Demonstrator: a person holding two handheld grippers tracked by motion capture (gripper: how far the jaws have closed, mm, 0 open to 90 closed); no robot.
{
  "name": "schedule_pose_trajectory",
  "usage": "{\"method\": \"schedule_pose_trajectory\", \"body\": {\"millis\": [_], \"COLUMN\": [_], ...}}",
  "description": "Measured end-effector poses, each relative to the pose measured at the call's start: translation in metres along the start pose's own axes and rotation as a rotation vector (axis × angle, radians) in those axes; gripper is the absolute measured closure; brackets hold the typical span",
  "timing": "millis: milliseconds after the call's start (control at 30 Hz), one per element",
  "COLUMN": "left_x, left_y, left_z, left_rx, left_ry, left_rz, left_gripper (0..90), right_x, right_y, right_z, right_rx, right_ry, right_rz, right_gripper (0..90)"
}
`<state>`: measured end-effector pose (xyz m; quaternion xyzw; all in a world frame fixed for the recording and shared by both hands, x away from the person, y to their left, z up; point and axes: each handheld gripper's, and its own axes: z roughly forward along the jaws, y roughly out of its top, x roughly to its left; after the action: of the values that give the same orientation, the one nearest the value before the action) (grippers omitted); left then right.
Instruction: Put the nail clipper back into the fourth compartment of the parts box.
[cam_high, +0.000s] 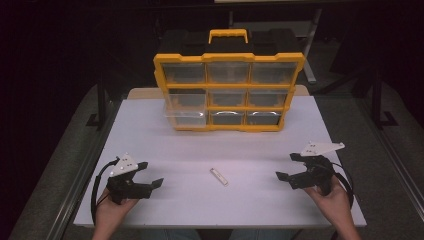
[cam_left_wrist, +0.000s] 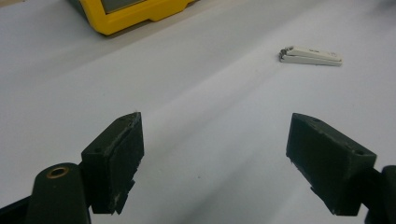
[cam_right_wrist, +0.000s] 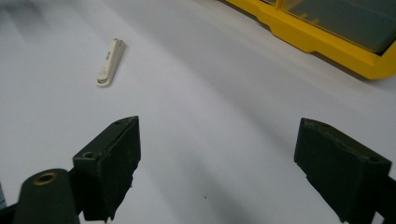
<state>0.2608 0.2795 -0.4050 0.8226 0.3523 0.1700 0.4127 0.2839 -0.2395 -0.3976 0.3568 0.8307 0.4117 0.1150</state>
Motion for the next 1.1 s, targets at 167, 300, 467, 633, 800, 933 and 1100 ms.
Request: {"method": "schedule_pose_trajectory", "body": {"millis": [167, 300, 467, 633, 800, 933, 1100], "left_x": [-0.001, -0.002, -0.002, -0.002, -0.001, -0.001, -0.002], "left_y": [0.001, 0.001, 0.001, 0.000, 0.000, 0.000, 0.000], "left_z": [-0.001, 0.000, 0.000, 0.000, 0.000, 0.000, 0.000], "left_rx": [0.006, -0.007, -0.011, -0.009, -0.011, -0.021, -0.024], "left_ry": [0.001, 0.001, 0.002, 0.002, 0.001, -0.002, -0.002], "left_rz": [0.016, 0.008, 0.008, 0.010, 0.019, 0.004, 0.006], "left_gripper": [18.9, 18.9, 18.9, 18.9, 18.9, 18.9, 18.9], "right_x": [0.003, 0.006, 0.011, 0.016, 0.022, 0.026, 0.031], "right_y": [0.008, 0.014, 0.025, 0.040, 0.054, 0.064, 0.072], "right_z": [-0.001, 0.001, 0.000, 0.002, 0.008, 0.014, 0.021], "right_rx": [0.003, 0.020, 0.019, 0.022, 0.034, 0.047, 0.067], "right_ry": [0.014, 0.025, 0.039, 0.056, 0.081, 0.095, 0.124], "right_rz": [-0.011, -0.014, -0.043, -0.059, -0.073, -0.091, -0.110], "right_gripper": [13.7, 13.7, 13.7, 13.8, 13.8, 13.8, 13.9]}}
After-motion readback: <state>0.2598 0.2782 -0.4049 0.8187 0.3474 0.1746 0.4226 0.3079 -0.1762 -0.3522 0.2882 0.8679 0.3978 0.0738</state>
